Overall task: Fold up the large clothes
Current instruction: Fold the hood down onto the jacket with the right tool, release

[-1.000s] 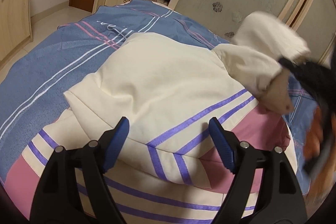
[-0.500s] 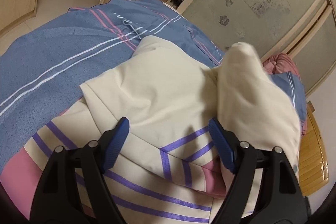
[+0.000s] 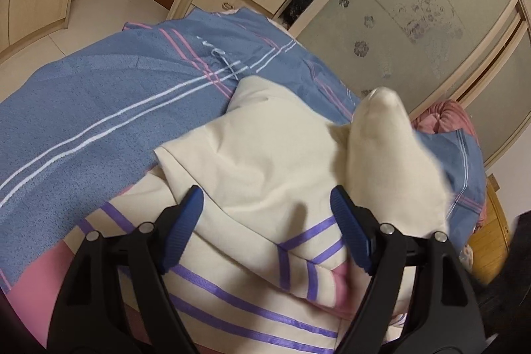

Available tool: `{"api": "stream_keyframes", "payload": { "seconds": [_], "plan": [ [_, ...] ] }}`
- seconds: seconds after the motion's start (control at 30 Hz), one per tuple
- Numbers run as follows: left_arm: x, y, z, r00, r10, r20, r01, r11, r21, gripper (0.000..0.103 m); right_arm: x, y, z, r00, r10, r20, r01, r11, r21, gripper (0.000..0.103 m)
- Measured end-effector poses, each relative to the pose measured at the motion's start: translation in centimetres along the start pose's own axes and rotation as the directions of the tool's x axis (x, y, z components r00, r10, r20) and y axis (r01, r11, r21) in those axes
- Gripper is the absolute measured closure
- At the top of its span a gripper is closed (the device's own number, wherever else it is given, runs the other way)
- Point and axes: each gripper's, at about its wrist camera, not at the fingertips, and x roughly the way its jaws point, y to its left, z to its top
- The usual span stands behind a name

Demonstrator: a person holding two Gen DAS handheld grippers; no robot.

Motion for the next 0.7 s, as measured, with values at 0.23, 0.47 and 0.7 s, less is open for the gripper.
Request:
{"api": "stream_keyframes", "payload": {
  "seconds": [0.23, 0.47, 0.7],
  "plan": [
    [-1.5, -3.0, -0.6, 0.989, -0.146, 0.038, 0.141, 0.984, 0.111, 0.023, 2.1, 1.7, -5.8, 0.996, 0.02, -0.082, -0.021, 1.0, -0.002, 0.038],
    [0.9, -6.9, -3.1, 0.98, -0.162, -0.114, 0.188, 0.945, 0.269, 0.032, -6.6, -0.5, -4.6, 0.997, -0.026, 0.076, 0.022, 0.998, 0.058, 0.04],
    [3.3, -6.8, -4.6, 0.988, 0.049, -0.143, 0.006, 0.933, 0.36, 0.044, -7.8, -1.6, 1.7, 0.984, -0.087, 0.153, 0.076, 0.994, 0.077, 0.052]
  ]
}}
